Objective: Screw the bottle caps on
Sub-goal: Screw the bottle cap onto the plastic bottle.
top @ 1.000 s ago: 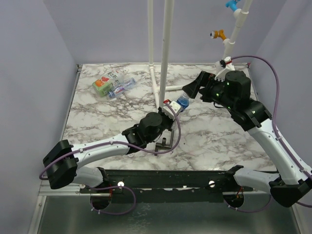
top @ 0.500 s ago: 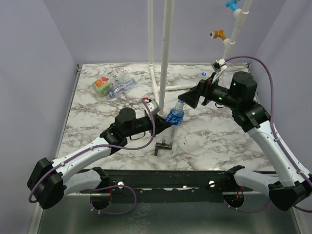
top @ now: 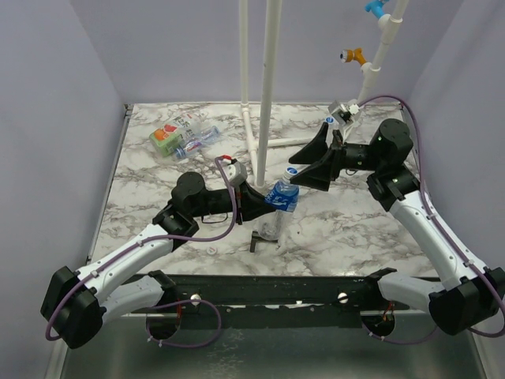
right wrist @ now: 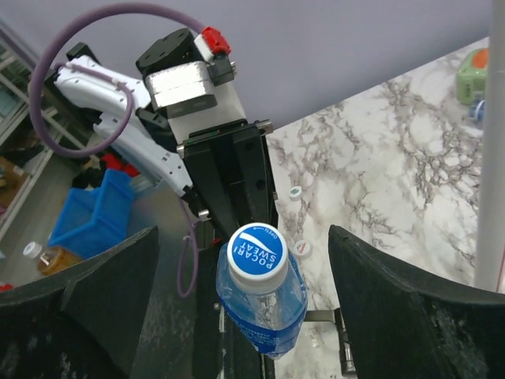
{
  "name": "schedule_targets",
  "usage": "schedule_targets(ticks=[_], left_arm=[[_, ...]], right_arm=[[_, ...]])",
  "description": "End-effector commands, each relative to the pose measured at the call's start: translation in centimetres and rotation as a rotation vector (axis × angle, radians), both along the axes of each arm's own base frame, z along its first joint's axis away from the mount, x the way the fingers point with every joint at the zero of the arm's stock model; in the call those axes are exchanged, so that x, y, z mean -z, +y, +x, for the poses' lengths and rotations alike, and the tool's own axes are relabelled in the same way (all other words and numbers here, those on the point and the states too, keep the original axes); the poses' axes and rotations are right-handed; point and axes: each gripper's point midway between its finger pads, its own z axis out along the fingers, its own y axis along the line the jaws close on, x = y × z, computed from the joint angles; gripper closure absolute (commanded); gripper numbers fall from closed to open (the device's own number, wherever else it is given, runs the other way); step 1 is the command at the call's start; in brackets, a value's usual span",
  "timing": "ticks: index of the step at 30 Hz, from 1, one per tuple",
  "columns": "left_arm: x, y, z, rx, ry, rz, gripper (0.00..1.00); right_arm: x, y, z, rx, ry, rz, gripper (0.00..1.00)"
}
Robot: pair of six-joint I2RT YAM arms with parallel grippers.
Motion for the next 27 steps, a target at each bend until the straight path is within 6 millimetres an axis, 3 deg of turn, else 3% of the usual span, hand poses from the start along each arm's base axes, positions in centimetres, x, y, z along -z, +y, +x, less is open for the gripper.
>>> schedule_targets(ticks=[1, 11, 18, 27], left_arm=[[-2.1, 0.0, -1.0, 0.065, -0.048, -0.053, 1.00], [-2.0, -0.2, -0.4, 0.063, -0.034, -0.066, 1.00], [-1.8, -0.3, -0.3, 0.066, -0.030, -0.066, 1.00], [-1.7, -0.2, 0.0, 0.054, -0.026, -0.065, 1.00]], right_arm=[[-0.7, 0.1, -1.8, -0.140, -0.033, 0.039, 0.12], [0.1, 0.3, -1.9, -0.172, 0.007, 0.062, 0.29], [-0.2, 0.4, -1.3, -0.131, 0.017, 0.083, 0.30], [0.1, 0.4, -0.9, -0.109, 0.036, 0.083, 0.39]])
